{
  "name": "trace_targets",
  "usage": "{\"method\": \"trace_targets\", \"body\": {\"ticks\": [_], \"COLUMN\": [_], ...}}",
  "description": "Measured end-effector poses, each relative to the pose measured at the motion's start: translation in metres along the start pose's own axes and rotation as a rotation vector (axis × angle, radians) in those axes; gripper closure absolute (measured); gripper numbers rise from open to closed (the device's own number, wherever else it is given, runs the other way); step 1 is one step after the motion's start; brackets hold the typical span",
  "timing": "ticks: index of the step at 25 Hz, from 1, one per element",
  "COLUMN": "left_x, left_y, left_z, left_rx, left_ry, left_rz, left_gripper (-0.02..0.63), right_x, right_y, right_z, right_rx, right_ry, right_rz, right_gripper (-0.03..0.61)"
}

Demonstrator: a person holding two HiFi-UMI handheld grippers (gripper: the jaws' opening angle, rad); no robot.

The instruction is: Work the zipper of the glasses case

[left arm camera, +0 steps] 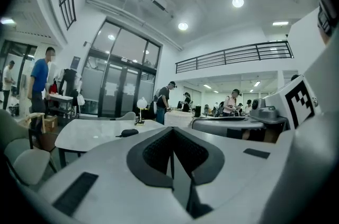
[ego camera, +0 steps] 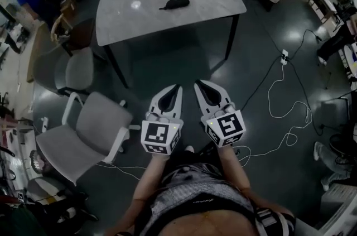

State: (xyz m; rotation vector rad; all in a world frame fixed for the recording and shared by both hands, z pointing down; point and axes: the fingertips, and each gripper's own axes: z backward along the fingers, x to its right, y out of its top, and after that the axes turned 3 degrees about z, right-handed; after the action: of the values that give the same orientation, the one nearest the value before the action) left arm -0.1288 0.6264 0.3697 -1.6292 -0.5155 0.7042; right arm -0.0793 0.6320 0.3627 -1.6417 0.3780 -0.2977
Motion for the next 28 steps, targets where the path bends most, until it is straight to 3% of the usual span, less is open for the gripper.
{"method": "trace_targets", "body": {"ticks": [14,23,28], "left_x": [-0.097,-0.161,-0.175], "left_y": [0.03,0.042,0.045], "left_z": [-0.107,-0.138,-0.154], "left_rx": [0.015,0.016,0.007], "left_ry": [-0.099,-0.138,-0.151], "left_rz": [0.044,0.05,0.064], "left_gripper": [0.614,0.614,0.614], "right_x": [0.05,0.056,0.065], "right_y": [0.021,0.024,0.025], "right_z": [-0.13,-0.205,-0.226], "right_rx": [-0.009,-0.021,-0.044], "right_ry": [-0.036,-0.053,-0.05], "right_rz": [0.023,0.007,-0.002], "right_gripper": [0.514,0.514,0.514]}}
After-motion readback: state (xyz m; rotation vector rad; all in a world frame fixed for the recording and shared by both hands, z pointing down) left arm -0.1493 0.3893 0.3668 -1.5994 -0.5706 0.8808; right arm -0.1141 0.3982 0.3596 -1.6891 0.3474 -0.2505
